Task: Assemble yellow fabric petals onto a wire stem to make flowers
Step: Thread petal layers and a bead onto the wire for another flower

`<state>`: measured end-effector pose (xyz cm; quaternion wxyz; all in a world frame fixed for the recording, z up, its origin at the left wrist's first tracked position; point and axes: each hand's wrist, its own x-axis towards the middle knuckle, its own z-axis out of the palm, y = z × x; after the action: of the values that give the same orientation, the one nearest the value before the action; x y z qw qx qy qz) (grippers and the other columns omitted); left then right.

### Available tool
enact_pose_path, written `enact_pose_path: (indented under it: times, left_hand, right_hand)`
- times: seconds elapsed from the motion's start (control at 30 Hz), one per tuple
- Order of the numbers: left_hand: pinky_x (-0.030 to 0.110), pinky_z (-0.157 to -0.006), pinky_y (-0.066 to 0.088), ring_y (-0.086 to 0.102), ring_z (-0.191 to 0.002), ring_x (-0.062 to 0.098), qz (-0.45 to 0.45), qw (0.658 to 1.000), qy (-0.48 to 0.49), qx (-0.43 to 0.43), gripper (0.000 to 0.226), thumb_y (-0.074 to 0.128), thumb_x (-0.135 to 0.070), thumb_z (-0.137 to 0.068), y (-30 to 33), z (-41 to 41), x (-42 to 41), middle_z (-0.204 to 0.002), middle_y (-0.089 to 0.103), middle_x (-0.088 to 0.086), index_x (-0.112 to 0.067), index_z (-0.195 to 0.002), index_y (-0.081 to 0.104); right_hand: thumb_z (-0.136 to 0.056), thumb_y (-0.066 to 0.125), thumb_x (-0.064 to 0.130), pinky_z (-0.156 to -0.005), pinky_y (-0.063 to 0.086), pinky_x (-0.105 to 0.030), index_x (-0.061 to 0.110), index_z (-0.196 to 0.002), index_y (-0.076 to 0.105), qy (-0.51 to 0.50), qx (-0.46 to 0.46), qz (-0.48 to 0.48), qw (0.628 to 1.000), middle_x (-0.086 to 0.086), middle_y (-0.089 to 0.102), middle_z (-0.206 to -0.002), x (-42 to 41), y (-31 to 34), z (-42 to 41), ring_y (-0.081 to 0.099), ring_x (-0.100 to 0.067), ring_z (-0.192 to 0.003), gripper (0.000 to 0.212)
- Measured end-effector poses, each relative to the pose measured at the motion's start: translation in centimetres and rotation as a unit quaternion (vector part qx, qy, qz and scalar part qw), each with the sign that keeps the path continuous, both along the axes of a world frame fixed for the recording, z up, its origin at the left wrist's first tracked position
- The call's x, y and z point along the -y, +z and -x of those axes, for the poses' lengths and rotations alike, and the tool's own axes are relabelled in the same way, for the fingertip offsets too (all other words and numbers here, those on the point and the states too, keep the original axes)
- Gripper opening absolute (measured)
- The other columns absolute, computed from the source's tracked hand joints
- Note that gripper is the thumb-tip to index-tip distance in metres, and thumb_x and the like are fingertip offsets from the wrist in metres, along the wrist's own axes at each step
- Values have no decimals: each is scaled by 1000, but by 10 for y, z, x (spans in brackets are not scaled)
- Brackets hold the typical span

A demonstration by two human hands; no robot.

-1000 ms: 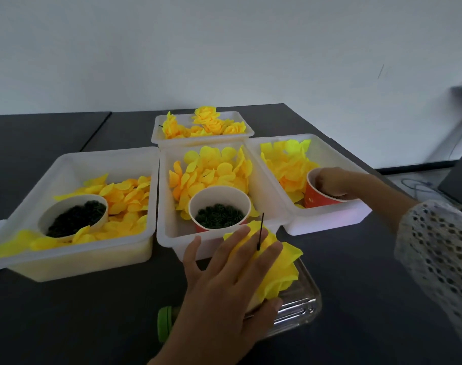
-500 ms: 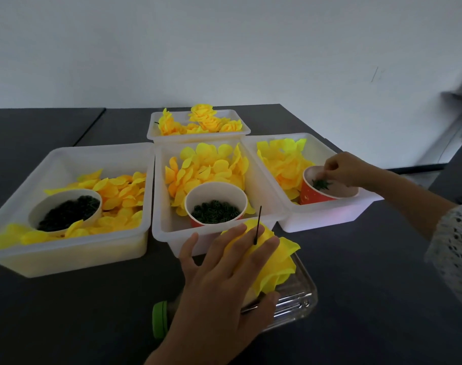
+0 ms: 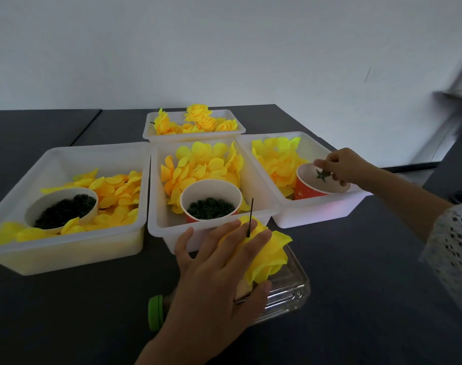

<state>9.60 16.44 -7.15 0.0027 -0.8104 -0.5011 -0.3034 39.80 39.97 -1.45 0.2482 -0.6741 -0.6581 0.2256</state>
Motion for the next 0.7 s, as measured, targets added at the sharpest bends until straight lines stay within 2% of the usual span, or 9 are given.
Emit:
enact_pose_path:
  times: [0.1, 0.17, 0.2, 0.27, 0.33, 0.4, 0.5, 0.63, 0.7]
  left_hand:
    - [56, -111, 16, 29, -141, 3, 2, 1000, 1, 1, 58, 43, -59, -88, 0, -1, 0, -150, 35, -23, -45, -144, 34]
    - [58, -110, 17, 29, -141, 3, 4, 1000, 1, 3, 58, 42, -59, -89, 1, -1, 1, -150, 35, -23, -44, -144, 34]
    - [58, -110, 17, 29, -141, 3, 4, 1000, 1, 3, 58, 42, -59, -89, 1, -1, 1, -150, 35, -22, -44, -144, 34]
    - [60, -109, 18, 28, -141, 3, 4, 1000, 3, -3, 57, 40, -60, -90, 1, -1, 1, -150, 35, -22, -44, -144, 34]
    - [63, -108, 21, 29, -141, 4, 3, 1000, 5, -7, 56, 39, -60, -90, 1, -1, 1, -151, 35, -21, -44, -144, 34]
    - [64, -108, 21, 29, -141, 4, 3, 1000, 6, -6, 56, 39, -59, -90, 0, -1, 1, -151, 35, -21, -44, -144, 34]
    - [63, -109, 20, 28, -142, 5, 3, 1000, 4, -8, 56, 34, -62, -92, -1, 0, 1, -151, 35, -20, -44, -145, 33]
    - [62, -110, 18, 28, -143, 6, 7, 1000, 4, -10, 56, 30, -63, -94, -2, 0, 0, -152, 35, -20, -44, -146, 31]
    - [61, -111, 16, 26, -143, 5, 8, 1000, 7, -14, 55, 25, -64, -95, -2, 0, 0, -151, 35, -20, -45, -146, 30]
  right_hand:
    - [-99, 49, 34, -50, 36, -29, 1, -78, 53, -13, -62, 5, 998, -15, 50, -72, 10, 9, 11, 42, -22, -54, 40]
    - [-102, 44, 33, -50, 30, -27, 7, -77, 51, -22, -171, 14, 985, -11, 46, -73, 25, 22, 27, 35, -17, -53, 37]
    - [-103, 42, 33, -50, 26, -26, 11, -75, 48, -9, -243, 41, 969, -7, 43, -70, 34, 31, 37, 31, -14, -51, 36]
    - [-103, 38, 35, -47, 19, -23, 17, -67, 40, 63, -356, 161, 918, 0, 33, -62, 58, 46, 62, 25, -10, -46, 40]
    - [-99, 40, 38, -43, 18, -19, 20, -61, 34, 165, -380, 298, 860, 4, 28, -57, 84, 57, 88, 22, -6, -41, 42]
    - [-92, 43, 39, -41, 21, -16, 19, -63, 31, 254, -354, 359, 826, 6, 27, -54, 109, 64, 113, 21, -3, -38, 38]
    - [-95, 42, 38, -40, 24, -15, 16, -63, 30, 291, -317, 335, 838, 5, 27, -53, 133, 73, 139, 20, -3, -38, 40]
    - [-101, 40, 34, -51, 10, -26, 15, -63, 31, 273, -258, 277, 884, -2, 22, -58, 141, 68, 152, 15, -9, -44, 44]
    - [-102, 41, 33, -51, 10, -27, 14, -63, 32, 259, -243, 265, 896, -2, 24, -55, 143, 64, 155, 15, -9, -43, 44]
